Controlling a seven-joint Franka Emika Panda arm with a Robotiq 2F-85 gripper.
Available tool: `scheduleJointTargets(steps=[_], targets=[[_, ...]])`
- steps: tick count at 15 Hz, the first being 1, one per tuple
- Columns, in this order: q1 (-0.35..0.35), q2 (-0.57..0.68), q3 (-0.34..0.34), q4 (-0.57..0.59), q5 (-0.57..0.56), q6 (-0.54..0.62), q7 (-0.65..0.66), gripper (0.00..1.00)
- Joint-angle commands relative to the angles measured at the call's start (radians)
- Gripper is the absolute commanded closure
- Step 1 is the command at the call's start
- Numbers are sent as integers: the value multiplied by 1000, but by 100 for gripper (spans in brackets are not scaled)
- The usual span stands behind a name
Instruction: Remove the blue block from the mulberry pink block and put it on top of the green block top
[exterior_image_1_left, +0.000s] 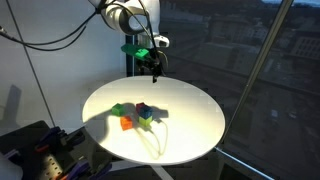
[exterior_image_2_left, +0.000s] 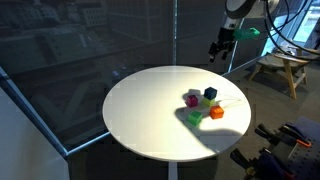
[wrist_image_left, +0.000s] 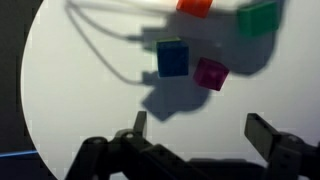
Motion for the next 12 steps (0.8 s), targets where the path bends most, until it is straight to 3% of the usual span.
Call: scheduleJointTargets(steps=[1,12], targets=[[-22,49,15,23,-24,45,35,0],[-29,123,28,13,-21,56,25,0]])
